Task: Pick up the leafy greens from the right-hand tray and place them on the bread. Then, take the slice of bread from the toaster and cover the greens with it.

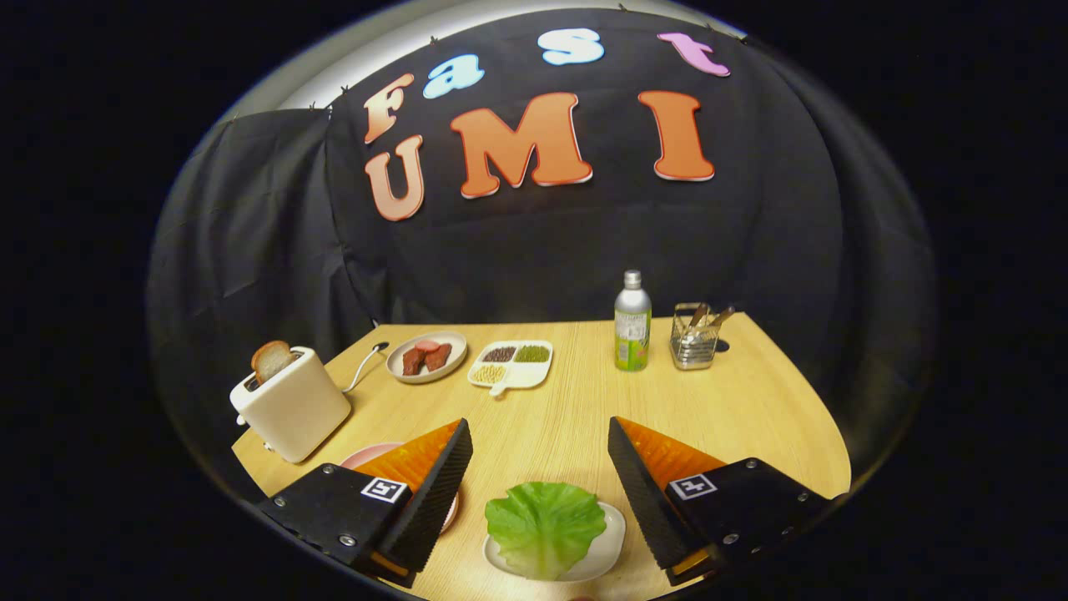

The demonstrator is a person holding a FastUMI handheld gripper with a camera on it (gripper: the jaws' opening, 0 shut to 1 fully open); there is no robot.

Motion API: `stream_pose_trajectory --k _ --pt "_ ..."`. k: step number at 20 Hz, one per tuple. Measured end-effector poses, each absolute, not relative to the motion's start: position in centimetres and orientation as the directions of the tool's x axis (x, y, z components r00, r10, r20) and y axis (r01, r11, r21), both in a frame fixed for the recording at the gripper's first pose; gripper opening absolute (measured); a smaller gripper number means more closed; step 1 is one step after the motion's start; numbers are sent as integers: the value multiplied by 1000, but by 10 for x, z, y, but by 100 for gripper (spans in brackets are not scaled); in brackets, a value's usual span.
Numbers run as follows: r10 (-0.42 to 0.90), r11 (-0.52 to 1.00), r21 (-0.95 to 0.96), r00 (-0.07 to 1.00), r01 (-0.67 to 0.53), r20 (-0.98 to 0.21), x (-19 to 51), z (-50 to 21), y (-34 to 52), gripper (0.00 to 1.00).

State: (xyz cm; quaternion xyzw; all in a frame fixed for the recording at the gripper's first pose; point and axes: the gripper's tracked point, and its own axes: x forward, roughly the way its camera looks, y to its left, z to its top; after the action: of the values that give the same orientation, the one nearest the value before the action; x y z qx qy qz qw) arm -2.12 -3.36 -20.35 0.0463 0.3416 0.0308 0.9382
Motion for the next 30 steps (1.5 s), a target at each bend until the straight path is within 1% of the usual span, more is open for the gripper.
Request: stream_pose_trajectory --k 4,9,13,17,20,23,24,25,26,30 --pt "113 994 88 672 -71 -731 -39 -235 -31 98" --pt "97 993 43 552 -110 -828 -59 -280 -30 98" --pt "107 990 52 463 -129 -880 -74 -306 -26 98" --pt "99 986 36 398 -163 -912 -82 -324 -25 98" --pt "91 986 33 354 -165 -931 -85 -340 -25 98" --pt "51 984 -11 336 -179 -940 -85 -354 -30 97" --pt "43 979 -33 358 -203 -933 -82 -353 -30 96" --pt "45 975 -36 355 -218 -934 -83 -353 -29 91" --pt "46 978 -31 355 -206 -934 -82 -353 -28 89" --pt "19 988 -39 360 -152 -933 -77 -355 -37 61"
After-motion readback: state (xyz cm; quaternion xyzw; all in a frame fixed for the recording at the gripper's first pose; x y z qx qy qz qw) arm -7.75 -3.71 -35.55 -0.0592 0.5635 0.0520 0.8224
